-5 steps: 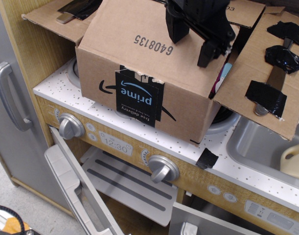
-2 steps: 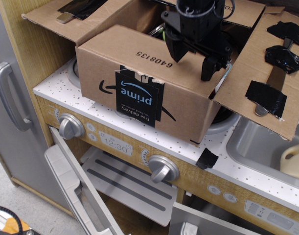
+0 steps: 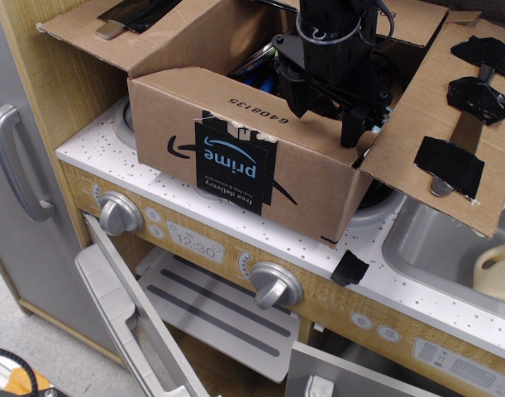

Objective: Close large4fbox flaps

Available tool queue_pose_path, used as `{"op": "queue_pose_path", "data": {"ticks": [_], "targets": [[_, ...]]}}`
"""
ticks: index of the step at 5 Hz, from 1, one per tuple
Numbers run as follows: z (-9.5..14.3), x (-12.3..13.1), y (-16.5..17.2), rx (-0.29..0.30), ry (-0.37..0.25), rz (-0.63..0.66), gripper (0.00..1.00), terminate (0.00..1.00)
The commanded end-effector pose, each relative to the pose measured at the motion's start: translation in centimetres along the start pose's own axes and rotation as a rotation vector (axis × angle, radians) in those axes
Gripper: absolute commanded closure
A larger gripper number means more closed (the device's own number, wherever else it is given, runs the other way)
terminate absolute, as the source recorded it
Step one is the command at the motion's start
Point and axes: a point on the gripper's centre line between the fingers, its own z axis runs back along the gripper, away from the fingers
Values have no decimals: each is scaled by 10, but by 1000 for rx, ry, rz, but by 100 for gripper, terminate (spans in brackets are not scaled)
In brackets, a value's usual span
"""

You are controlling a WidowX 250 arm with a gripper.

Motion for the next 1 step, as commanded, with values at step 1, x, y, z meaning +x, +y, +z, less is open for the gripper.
{"op": "queue_pose_path", "data": {"ticks": [1], "targets": [[10,8,-4,-2,-24,-9,0,100]]}}
